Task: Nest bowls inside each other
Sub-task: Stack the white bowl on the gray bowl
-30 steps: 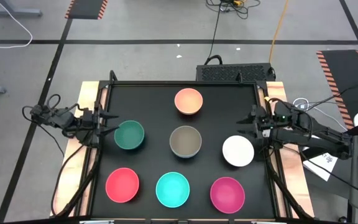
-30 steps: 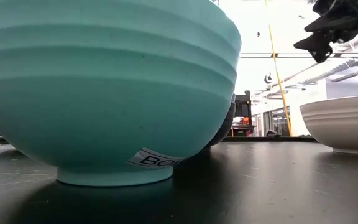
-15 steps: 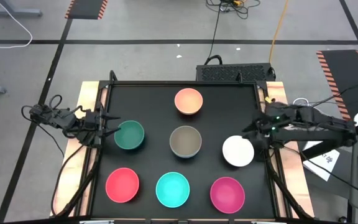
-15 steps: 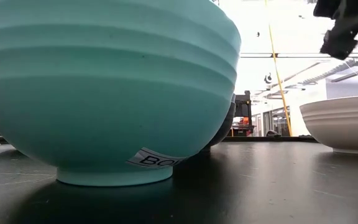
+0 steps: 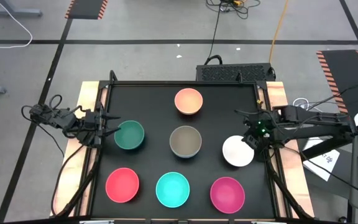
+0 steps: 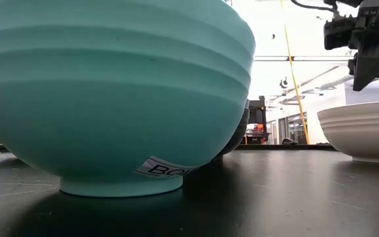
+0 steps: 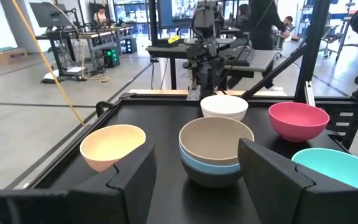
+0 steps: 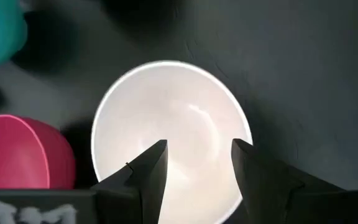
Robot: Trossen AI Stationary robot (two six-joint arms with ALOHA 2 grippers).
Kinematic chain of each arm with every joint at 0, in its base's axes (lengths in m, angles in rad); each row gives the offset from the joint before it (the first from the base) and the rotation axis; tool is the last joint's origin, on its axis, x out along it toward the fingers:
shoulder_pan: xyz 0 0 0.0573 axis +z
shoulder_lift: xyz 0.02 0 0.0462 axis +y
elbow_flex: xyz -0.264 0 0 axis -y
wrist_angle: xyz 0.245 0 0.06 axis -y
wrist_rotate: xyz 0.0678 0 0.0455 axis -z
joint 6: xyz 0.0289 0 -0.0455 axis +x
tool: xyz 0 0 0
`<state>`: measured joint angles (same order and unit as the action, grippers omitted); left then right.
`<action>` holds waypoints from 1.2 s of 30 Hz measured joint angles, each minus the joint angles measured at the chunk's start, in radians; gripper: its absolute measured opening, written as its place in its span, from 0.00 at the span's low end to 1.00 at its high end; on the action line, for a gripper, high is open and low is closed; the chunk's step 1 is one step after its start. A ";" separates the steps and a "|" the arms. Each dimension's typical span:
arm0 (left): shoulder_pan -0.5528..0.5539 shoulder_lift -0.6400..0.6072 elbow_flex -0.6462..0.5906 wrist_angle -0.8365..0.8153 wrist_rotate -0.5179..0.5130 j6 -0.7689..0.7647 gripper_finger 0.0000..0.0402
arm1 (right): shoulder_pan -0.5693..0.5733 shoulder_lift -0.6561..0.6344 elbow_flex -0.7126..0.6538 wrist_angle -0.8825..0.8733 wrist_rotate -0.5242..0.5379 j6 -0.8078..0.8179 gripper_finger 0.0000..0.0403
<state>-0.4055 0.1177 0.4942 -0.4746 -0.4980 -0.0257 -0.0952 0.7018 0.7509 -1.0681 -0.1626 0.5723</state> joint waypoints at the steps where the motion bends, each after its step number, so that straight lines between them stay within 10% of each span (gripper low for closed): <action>1: 0.000 0.000 0.000 0.000 0.000 0.000 0.56 | -0.001 0.006 0.000 -0.019 0.001 0.012 0.42; 36: 0.000 0.000 0.000 0.013 0.071 0.004 0.56 | -0.001 0.267 0.000 -0.099 0.001 0.088 0.42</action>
<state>-0.4053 0.1177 0.4946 -0.4620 -0.4271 -0.0217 -0.0963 0.9685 0.7509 -1.1675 -0.1616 0.6599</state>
